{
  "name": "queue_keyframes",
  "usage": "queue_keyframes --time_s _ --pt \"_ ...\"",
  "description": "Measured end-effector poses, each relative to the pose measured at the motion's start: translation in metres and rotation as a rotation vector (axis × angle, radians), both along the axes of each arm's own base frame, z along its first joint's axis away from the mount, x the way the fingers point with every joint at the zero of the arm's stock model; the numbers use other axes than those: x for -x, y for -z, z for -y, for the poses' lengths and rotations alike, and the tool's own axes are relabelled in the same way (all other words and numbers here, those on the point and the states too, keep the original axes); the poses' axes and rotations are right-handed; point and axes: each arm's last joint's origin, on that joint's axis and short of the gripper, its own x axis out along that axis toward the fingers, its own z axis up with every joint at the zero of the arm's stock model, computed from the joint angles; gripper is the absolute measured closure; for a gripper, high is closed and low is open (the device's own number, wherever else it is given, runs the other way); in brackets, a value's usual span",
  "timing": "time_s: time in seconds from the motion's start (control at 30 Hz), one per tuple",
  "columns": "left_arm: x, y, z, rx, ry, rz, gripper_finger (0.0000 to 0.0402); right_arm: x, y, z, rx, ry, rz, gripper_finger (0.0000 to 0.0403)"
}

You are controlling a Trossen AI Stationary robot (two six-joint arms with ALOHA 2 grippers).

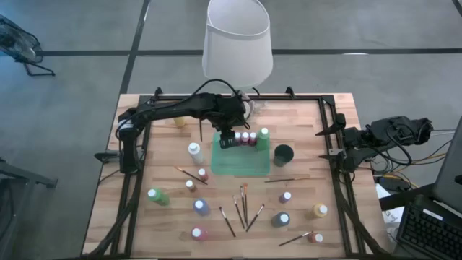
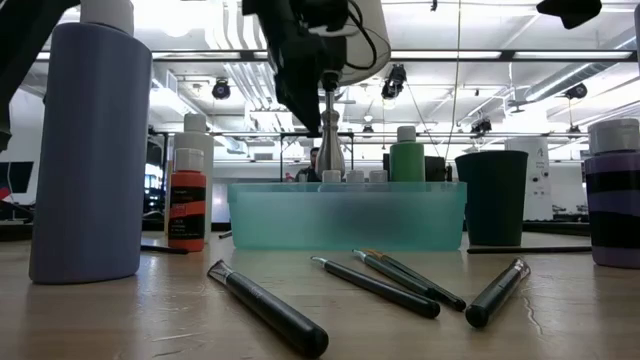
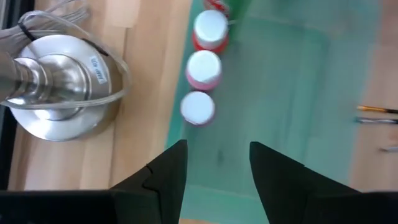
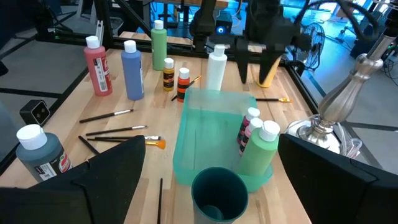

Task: Pick & Place Paint Supplies
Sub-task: Put the yellow paint bottle into the green bin

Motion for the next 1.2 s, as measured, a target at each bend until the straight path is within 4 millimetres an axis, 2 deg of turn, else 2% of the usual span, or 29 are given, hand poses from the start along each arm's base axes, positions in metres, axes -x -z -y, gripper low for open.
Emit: queue_keyframes --time_s 0.3,0.53,0.77,0.97,1.1,1.2 --pt "0.045 -0.044 0.02 0.034 0.012 0.062 0.0225 0.0 0.0 0.0 0.0 0.0 0.0 0.0039" --pt "0.098 -0.069 0.049 0.06 0.016 0.149 0.0225 0.0 0.0 0.0 -0.001 0.001 0.0 0.0039" --pt "0.155 -0.081 0.074 0.195 -0.146 0.261 0.0225 0.0 0.0 0.0 0.0 0.0 0.0 0.0039" --pt "0.195 -0.075 0.1 0.236 -0.136 0.303 0.0225 0.0 0.0 0.0 -0.001 0.001 0.0 0.0039" --pt "0.213 -0.061 0.118 0.19 0.055 0.283 0.0225 0.0 0.0 0.0 -0.001 0.0 0.0 0.0039" --pt "0.216 -0.044 0.126 0.138 0.193 0.272 0.0225 0.0 0.0 0.0 0.0 0.0 0.0 0.0039"
